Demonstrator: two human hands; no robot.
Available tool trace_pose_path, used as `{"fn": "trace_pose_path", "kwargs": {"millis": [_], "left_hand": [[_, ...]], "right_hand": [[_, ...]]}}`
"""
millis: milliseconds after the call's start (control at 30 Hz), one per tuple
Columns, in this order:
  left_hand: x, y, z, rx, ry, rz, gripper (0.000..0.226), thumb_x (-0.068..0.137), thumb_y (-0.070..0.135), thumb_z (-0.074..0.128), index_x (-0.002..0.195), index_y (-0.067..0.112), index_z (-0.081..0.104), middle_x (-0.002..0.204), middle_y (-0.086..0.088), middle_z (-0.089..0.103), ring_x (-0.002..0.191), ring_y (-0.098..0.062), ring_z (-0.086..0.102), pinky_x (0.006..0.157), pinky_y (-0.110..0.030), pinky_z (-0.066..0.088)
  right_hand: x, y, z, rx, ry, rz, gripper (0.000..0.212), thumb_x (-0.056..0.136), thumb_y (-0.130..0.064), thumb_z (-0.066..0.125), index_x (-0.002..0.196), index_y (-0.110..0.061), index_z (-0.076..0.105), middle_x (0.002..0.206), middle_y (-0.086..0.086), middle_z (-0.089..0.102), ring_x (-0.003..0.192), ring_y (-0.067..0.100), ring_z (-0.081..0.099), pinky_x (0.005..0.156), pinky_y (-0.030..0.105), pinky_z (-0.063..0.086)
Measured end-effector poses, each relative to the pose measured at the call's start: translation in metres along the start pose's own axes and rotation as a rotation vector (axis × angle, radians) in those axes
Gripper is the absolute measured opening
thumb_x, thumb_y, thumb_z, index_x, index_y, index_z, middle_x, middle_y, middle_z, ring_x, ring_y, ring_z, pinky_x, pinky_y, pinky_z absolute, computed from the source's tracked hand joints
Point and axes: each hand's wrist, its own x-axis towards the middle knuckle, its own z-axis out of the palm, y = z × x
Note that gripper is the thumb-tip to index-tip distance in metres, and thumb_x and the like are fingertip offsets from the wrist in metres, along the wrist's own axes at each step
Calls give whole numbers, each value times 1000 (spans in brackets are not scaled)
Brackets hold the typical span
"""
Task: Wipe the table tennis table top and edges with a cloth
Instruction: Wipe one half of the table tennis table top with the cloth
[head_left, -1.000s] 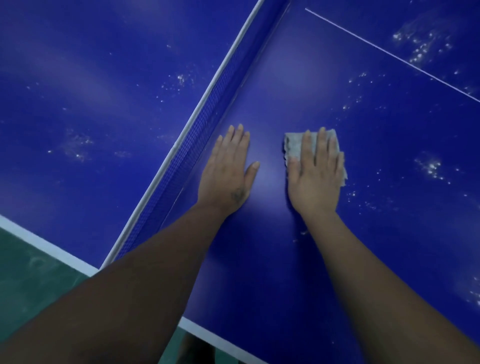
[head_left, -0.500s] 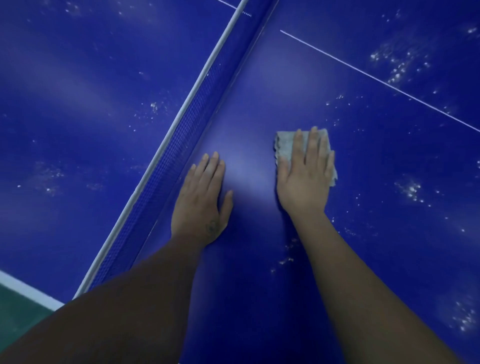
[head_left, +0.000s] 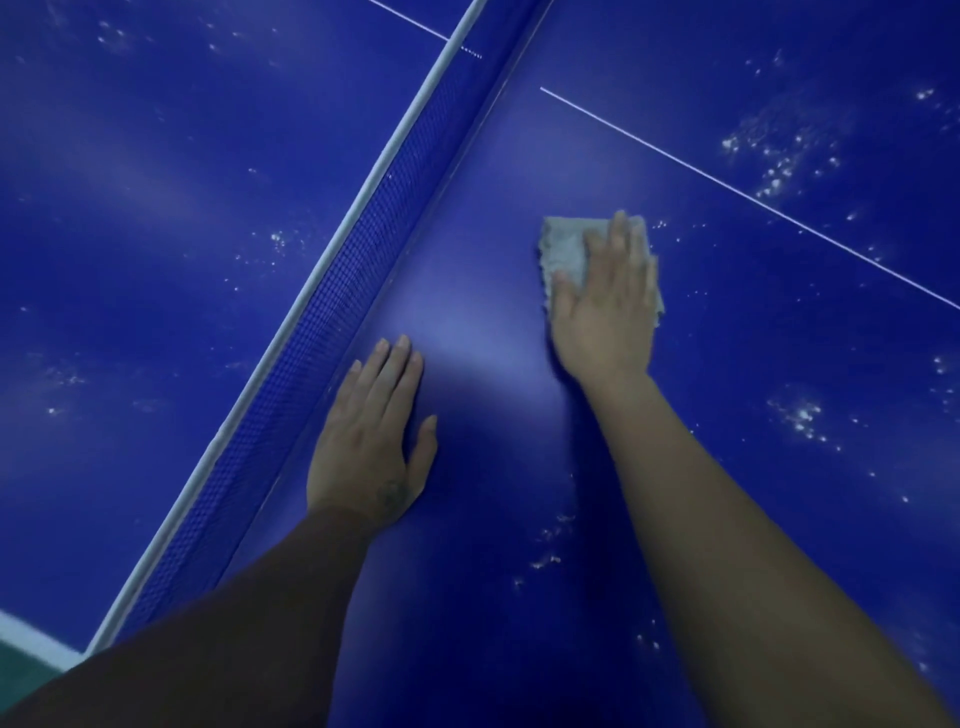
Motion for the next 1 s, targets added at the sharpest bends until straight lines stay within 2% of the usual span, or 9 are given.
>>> {"fn": "trace_pose_path", "kwargs": {"millis": [67,167,300,400,533,633,767,900,1000], "left_hand": [[0,0,0,-5,-5,-2,66,110,36,47,167,5,35,178,-7,27,167,-23,16,135,-49,20],[1,0,0,-7,-12,-6,66,110,37,45,168,6,34,178,-6,26,167,-22,16,135,-49,20],[0,-1,0,-10,-14,-4,66,110,37,46,168,7,34,178,-6,26,167,-23,16,134,-51,22],[0,-1,1,-13,-2,-2,66,109,36,47,167,6,36,177,-7,27,167,-24,19,133,-53,24],[0,0,1,-13,-10,-3,66,109,35,47,166,6,37,177,-6,28,167,-24,19,134,-52,23],[0,-1,1,-9,-16,-6,66,108,35,48,167,6,37,177,-6,28,167,-24,19,134,-51,23],[1,0,0,-13,-13,-2,66,108,35,48,166,5,38,177,-7,29,166,-24,20,134,-50,21],[1,0,0,10,-20,-5,66,109,37,45,166,6,38,177,-6,28,167,-24,19,135,-49,21],[1,0,1,11,-19,-4,66,109,38,44,166,5,38,177,-6,28,167,-24,19,134,-49,21]], "right_hand": [[-19,13,-5,-31,15,49,69,107,-38,22,168,-7,21,178,17,7,166,33,1,134,53,5],[-39,6,-4,-74,-43,-30,75,102,-35,24,170,-5,12,179,17,2,166,35,-3,134,54,3],[-2,-21,1,-87,-91,-225,77,104,-44,23,169,-2,17,179,13,6,166,32,0,134,52,6],[36,-19,4,-102,-83,-260,81,105,-52,24,168,-2,20,178,13,13,166,32,6,134,49,4],[52,37,-6,-99,-35,-26,80,105,-53,27,170,-7,16,179,12,11,165,33,9,134,50,6],[36,70,-17,-89,2,219,83,104,-55,18,170,-5,11,179,15,5,165,34,5,134,53,5],[32,45,-12,-114,-8,384,80,105,-51,17,170,-5,9,177,24,-2,164,42,-4,132,60,1],[60,-4,-2,-150,-16,151,72,110,-45,26,170,-8,11,179,15,-3,165,37,-5,130,55,-9],[84,-24,2,-105,-62,-38,74,109,-47,24,170,-7,10,180,5,2,166,26,-2,134,50,-4]]}}
